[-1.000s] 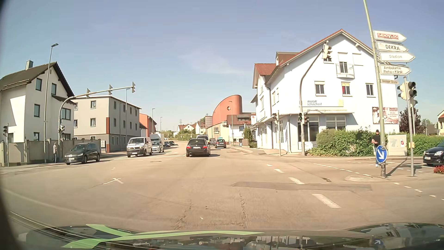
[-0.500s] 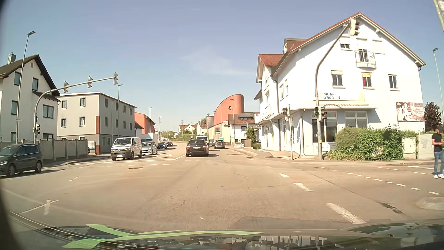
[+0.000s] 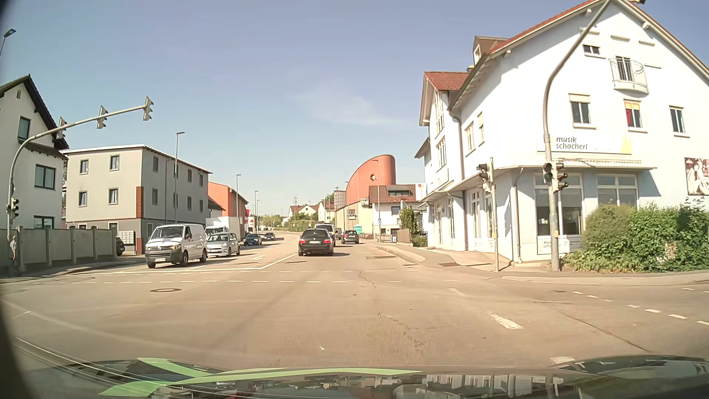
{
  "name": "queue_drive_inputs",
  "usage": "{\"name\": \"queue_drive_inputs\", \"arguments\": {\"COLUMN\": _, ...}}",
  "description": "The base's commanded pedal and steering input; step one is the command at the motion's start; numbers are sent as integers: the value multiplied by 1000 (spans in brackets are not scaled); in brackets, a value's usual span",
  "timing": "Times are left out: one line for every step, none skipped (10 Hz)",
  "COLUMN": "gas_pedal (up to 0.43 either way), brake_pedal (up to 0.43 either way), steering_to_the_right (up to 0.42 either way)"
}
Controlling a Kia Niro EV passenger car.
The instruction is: Follow the waypoints while adhering to traffic rules and regulations
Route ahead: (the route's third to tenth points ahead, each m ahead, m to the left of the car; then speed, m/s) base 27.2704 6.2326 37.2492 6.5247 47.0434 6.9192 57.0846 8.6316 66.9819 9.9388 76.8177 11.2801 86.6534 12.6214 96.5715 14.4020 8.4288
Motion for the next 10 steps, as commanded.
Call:
{"name": "queue_drive_inputs", "arguments": {"gas_pedal": 98, "brake_pedal": 0, "steering_to_the_right": -18}}
{"name": "queue_drive_inputs", "arguments": {"gas_pedal": 98, "brake_pedal": 0, "steering_to_the_right": -18}}
{"name": "queue_drive_inputs", "arguments": {"gas_pedal": 98, "brake_pedal": 0, "steering_to_the_right": -18}}
{"name": "queue_drive_inputs", "arguments": {"gas_pedal": 98, "brake_pedal": 0, "steering_to_the_right": -21}}
{"name": "queue_drive_inputs", "arguments": {"gas_pedal": 98, "brake_pedal": 0, "steering_to_the_right": -24}}
{"name": "queue_drive_inputs", "arguments": {"gas_pedal": 98, "brake_pedal": 0, "steering_to_the_right": -26}}
{"name": "queue_drive_inputs", "arguments": {"gas_pedal": 98, "brake_pedal": 0, "steering_to_the_right": -26}}
{"name": "queue_drive_inputs", "arguments": {"gas_pedal": 98, "brake_pedal": 0, "steering_to_the_right": -24}}
{"name": "queue_drive_inputs", "arguments": {"gas_pedal": 98, "brake_pedal": 0, "steering_to_the_right": -21}}
{"name": "queue_drive_inputs", "arguments": {"gas_pedal": 98, "brake_pedal": 0, "steering_to_the_right": -18}}
